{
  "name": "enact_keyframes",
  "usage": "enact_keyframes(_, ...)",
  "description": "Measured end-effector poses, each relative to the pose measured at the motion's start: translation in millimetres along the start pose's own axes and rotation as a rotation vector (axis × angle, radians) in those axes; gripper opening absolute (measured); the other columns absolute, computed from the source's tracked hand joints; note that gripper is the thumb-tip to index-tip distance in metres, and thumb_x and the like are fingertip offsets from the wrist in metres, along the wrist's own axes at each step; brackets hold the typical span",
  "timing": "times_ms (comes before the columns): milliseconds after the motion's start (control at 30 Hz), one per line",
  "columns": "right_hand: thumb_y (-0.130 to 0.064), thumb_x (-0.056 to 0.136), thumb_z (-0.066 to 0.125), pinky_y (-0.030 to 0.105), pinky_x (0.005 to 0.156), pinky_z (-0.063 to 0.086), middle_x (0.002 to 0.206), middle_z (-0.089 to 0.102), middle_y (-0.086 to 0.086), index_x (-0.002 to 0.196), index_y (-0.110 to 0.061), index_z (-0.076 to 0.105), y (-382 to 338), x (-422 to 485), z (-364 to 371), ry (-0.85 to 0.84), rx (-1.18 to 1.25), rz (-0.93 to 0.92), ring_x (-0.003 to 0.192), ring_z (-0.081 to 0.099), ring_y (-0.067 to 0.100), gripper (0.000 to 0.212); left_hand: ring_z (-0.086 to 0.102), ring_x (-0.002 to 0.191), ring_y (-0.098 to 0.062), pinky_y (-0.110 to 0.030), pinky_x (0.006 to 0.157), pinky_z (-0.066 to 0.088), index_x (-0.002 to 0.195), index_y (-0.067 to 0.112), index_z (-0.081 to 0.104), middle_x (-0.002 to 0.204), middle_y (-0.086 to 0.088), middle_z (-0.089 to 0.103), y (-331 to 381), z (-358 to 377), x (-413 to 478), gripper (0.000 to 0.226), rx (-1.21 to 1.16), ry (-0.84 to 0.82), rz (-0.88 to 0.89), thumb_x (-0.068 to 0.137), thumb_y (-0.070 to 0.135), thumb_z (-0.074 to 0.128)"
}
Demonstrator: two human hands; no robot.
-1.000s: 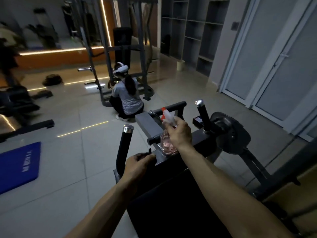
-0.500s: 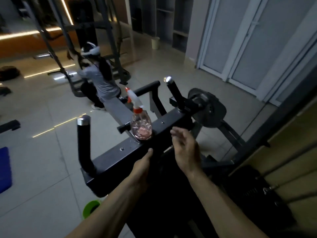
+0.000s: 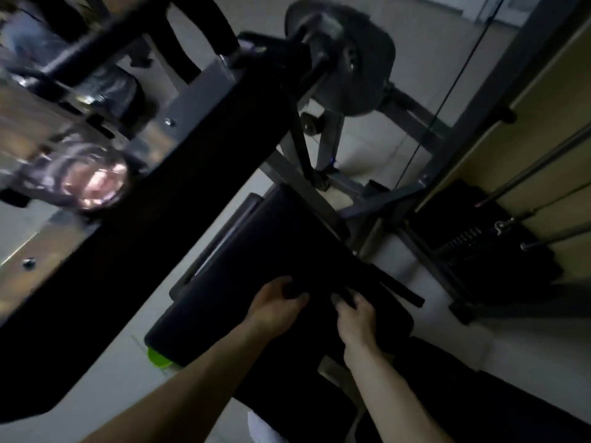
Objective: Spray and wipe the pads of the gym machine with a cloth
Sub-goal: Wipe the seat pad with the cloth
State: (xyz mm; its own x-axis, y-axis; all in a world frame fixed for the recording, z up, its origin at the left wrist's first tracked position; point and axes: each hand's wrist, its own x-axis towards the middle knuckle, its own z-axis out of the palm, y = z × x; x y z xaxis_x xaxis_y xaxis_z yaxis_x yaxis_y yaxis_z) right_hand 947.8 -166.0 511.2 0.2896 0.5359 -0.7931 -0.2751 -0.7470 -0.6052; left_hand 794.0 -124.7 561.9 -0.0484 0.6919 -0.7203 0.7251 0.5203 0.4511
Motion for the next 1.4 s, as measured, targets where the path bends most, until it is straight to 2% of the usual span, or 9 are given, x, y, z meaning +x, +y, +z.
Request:
enact_keyframes(100, -0.014, 0.099, 0.068, 0.040, 0.112, 0.045, 0.132, 0.066, 0.007, 0.124, -0.018, 0.066, -2.4, 54.1, 12.9, 0.086, 0.095, -0.072, 0.127, 0.060, 0.028, 0.025, 0.026, 0.153, -0.030, -0.038, 0.124, 0.025, 0.157, 0.018, 0.037, 0.167, -0.012, 0.025, -18.5, -6.8, 57.2, 0.083, 0.292, 0.165, 0.129, 0.088, 0.043, 0.075)
enact_keyframes(200, -0.026, 0.103, 0.063, 0.020, 0.102, 0.037, 0.142, 0.056, 0.006, 0.143, -0.012, 0.055, -13.4, 90.4, 37.5, 0.092, -0.162, -0.494, 0.130, 0.053, 0.021, 0.042, -0.001, 0.157, -0.034, -0.051, 0.127, 0.013, 0.162, 0.023, 0.021, 0.171, -0.012, -0.003, -23.5, -21.9, 102.7, 0.098, 0.461, 0.281, 0.169, 0.085, 0.048, 0.077)
enact_keyframes(333, -0.027, 0.103, 0.060, 0.037, 0.110, 0.045, 0.154, 0.049, 0.008, 0.135, -0.019, 0.062, 13.4, 137.8, 63.8, 0.109, -0.684, -1.083, 0.139, 0.047, 0.026, 0.033, -0.018, 0.155, -0.036, -0.062, 0.124, 0.000, 0.162, 0.029, -0.002, 0.168, -0.009, -0.023, -23.8, -23.7, 147.7, 0.122, 0.637, 0.372, 0.169, 0.077, 0.058, 0.081)
enact_keyframes(433, -0.028, 0.103, 0.054, 0.053, 0.120, 0.031, 0.169, 0.025, 0.007, 0.149, -0.024, 0.052, 49.6, 161.8, 57.7, 0.005, -1.027, -1.174, 0.156, 0.023, 0.031, 0.047, -0.023, 0.154, -0.035, -0.069, 0.121, 0.000, 0.160, 0.035, -0.012, 0.166, -0.003, -0.030, -25.9, -22.1, 166.2, 0.139, 0.642, 0.333, 0.095, 0.066, 0.063, 0.086)
enact_keyframes(533, -0.023, 0.104, 0.057, 0.056, 0.121, 0.028, 0.171, 0.022, 0.008, 0.155, -0.019, 0.046, 64.2, 170.3, 42.2, -0.036, -1.001, -1.303, 0.158, 0.018, 0.031, 0.053, -0.020, 0.155, -0.035, -0.071, 0.120, 0.004, 0.159, 0.035, -0.016, 0.166, -0.003, -0.030, -30.9, -17.5, 171.0, 0.142, 0.685, 0.366, 0.086, 0.065, 0.065, 0.086)
enact_keyframes(933, -0.008, 0.098, 0.059, 0.046, 0.116, 0.039, 0.148, 0.059, 0.007, 0.132, -0.008, 0.069, -38.5, 214.0, 135.8, -0.016, -0.817, -1.420, 0.143, 0.047, 0.033, 0.035, -0.019, 0.156, -0.032, -0.066, 0.123, 0.007, 0.158, 0.035, -0.018, 0.166, -0.001, -0.031, -31.2, -14.0, 171.3, 0.129, 0.712, 0.396, 0.071, 0.075, 0.068, 0.075)
enact_keyframes(1100, -0.009, 0.096, 0.063, 0.046, 0.114, 0.041, 0.152, 0.053, 0.000, 0.139, -0.014, 0.062, -85.8, 207.0, 185.3, 0.104, -0.878, -1.332, 0.145, 0.042, 0.027, 0.044, -0.021, 0.155, -0.031, -0.066, 0.123, 0.005, 0.159, 0.035, -0.019, 0.166, 0.000, -0.032, -28.7, -15.4, 170.6, 0.129, 0.706, 0.365, 0.060, 0.076, 0.066, 0.075)
enact_keyframes(1200, -0.024, 0.099, 0.043, 0.046, 0.118, 0.034, 0.158, 0.047, 0.004, 0.145, -0.016, 0.054, -79.0, 201.9, 166.2, 0.000, -0.943, -1.384, 0.148, 0.039, 0.028, 0.048, -0.022, 0.155, -0.030, -0.064, 0.124, 0.004, 0.159, 0.035, -0.019, 0.166, 0.000, -0.032, -28.3, -16.1, 168.5, 0.133, 0.687, 0.357, 0.065, 0.073, 0.068, 0.077)
enact_keyframes(1400, -0.004, 0.090, 0.069, 0.047, 0.091, 0.056, 0.139, 0.064, 0.004, 0.121, -0.012, 0.072, -88.1, 200.8, 167.8, 0.056, -0.769, -1.319, 0.117, 0.059, 0.028, 0.032, -0.007, 0.158, -0.022, -0.054, 0.126, 0.019, 0.162, 0.028, -0.011, 0.170, 0.005, -0.018, -39.6, -35.0, 156.4, 0.139, 0.622, 0.371, 0.083, 0.066, 0.073, 0.079)
